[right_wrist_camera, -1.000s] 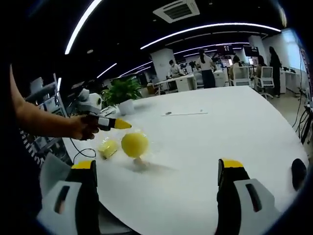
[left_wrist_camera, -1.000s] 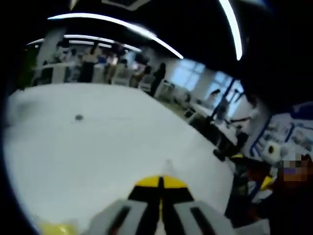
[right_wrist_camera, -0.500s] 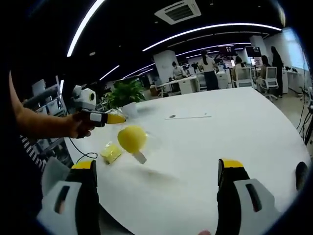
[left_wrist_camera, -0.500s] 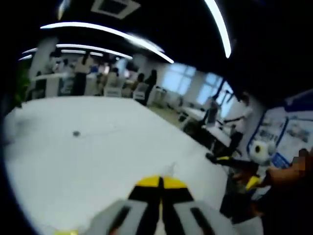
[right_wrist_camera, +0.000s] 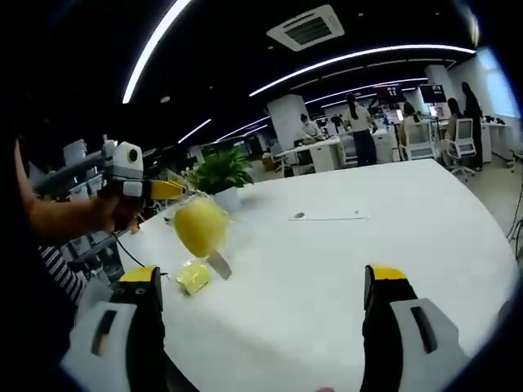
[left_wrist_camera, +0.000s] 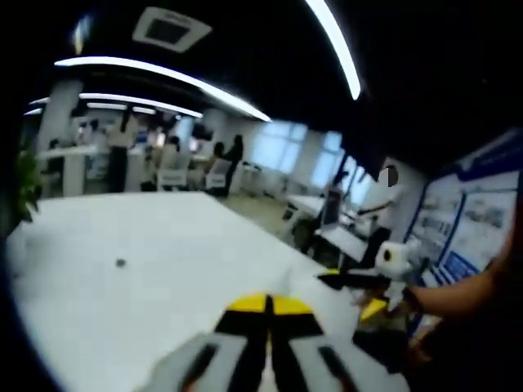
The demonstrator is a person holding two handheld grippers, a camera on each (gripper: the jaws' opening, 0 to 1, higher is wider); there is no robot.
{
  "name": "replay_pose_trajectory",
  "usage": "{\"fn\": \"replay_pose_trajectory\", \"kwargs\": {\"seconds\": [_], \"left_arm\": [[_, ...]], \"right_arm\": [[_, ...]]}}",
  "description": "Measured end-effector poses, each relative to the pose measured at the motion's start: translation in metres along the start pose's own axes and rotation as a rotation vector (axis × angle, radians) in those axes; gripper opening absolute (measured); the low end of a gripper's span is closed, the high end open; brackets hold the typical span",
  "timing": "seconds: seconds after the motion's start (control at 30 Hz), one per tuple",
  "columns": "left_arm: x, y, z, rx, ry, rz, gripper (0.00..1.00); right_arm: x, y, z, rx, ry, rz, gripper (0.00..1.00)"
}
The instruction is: Compare the silicone blocks by pressing each to a similar depth, holding the contact briefly, and releasing to observe deformation and rebound differences across the visible hardness samples.
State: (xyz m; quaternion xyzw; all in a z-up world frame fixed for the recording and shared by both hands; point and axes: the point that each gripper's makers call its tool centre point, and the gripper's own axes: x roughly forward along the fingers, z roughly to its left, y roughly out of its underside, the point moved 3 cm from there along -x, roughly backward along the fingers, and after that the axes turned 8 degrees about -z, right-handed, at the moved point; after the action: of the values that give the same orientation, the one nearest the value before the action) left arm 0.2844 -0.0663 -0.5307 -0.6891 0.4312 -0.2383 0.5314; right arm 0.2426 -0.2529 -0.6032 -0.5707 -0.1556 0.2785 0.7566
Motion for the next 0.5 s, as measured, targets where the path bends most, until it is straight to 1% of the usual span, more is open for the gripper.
{"fn": "replay_pose_trajectory", "kwargs": {"seconds": [0.07,0.13,0.17,0.23,0.33,0.37,0.5], "left_arm": [[-0.003,-0.006,-0.003,0.001,0.009,-0.006,0.0],[-0.006,-0.01,-0.005,0.005,0.014,-0.013,0.0],[-0.007,-0.012,-0.006,0.003,0.016,-0.014,0.0],[-0.009,-0.015,-0.009,0.003,0.026,-0.021,0.0],[-0.013,-0.019,-0.014,-0.005,0.038,-0.031,0.0],[-0.014,-0.021,-0.016,-0.009,0.046,-0.036,0.0],[-0.016,-0.025,-0.023,-0.011,0.07,-0.039,0.0]], "right_arm": [[0.004,-0.006,0.003,0.005,-0.027,-0.011,0.96],[0.01,-0.01,0.01,0.01,-0.071,-0.013,0.96],[0.014,-0.011,0.016,0.008,-0.114,-0.005,0.96],[0.02,-0.012,0.024,0.007,-0.163,0.0,0.96],[0.028,-0.012,0.033,0.046,-0.238,0.008,0.96],[0.031,-0.012,0.035,0.049,-0.256,0.002,0.96],[0.04,-0.01,0.047,0.072,-0.337,0.021,0.96]]}}
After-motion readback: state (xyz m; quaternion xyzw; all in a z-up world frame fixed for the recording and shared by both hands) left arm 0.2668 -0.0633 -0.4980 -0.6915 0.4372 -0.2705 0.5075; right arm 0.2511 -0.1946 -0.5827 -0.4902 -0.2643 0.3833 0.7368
